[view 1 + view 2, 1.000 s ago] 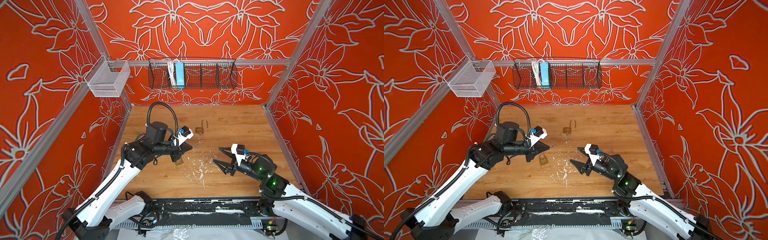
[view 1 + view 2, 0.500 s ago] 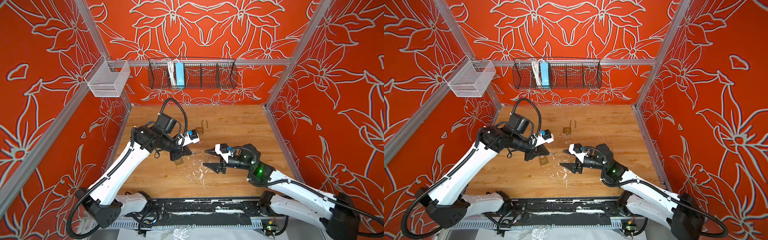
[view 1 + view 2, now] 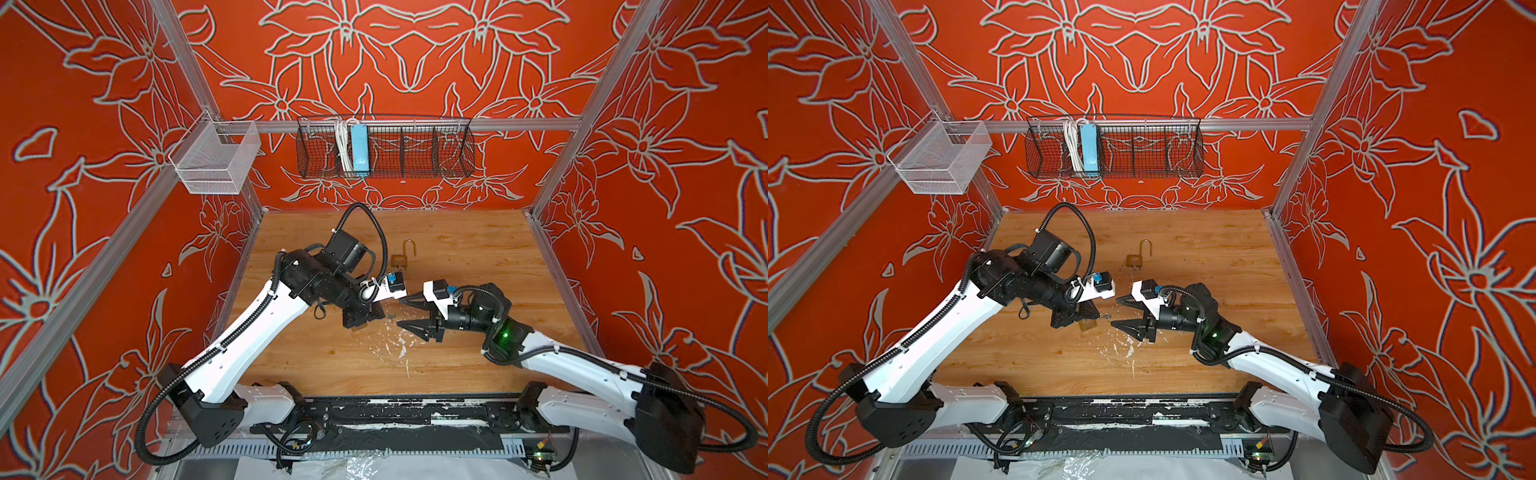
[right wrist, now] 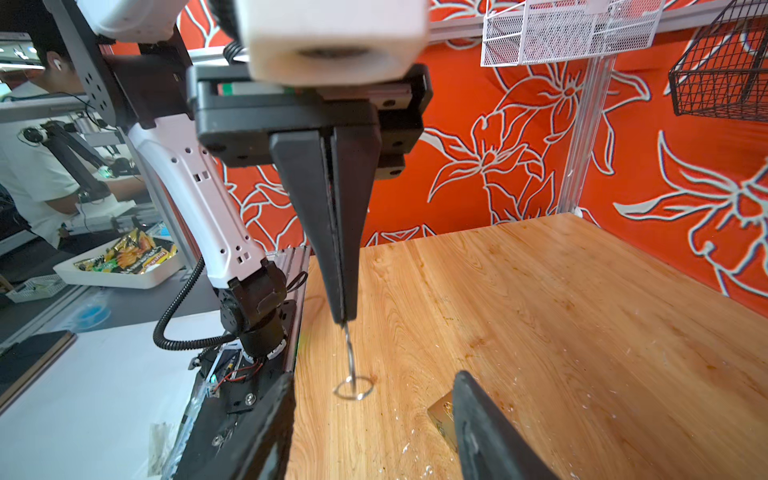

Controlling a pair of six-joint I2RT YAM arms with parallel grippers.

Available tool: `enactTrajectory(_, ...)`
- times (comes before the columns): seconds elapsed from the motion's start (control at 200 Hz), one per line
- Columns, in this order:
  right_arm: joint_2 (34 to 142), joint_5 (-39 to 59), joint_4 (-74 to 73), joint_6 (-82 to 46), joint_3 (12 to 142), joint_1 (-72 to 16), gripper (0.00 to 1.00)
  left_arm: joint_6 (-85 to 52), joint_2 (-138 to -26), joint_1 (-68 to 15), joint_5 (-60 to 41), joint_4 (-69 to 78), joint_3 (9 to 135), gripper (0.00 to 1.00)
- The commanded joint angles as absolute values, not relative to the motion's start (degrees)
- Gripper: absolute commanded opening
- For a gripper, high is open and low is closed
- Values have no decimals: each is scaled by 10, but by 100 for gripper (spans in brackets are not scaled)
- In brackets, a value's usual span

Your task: Unlock with the key

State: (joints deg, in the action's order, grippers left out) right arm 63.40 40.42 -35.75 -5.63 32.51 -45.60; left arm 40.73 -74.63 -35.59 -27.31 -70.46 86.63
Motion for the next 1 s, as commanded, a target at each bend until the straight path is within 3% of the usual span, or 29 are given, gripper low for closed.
enactTrajectory(0.0, 647, 430, -413, -86, 351, -455, 61, 422, -755, -363, -266, -715, 885, 0)
enactTrajectory(0.42, 681, 451, -411, -104, 365, -460, 43, 429, -762, -368, -259, -705, 895, 0)
enactTrajectory(0.62, 683, 449, -391, -97, 362, -460, 41, 436, -759, -368, -258, -702, 893, 0)
enactTrajectory(0.996, 680, 443, -364, -87, 359, -460, 28, 438, -746, -368, -257, -694, 887, 0)
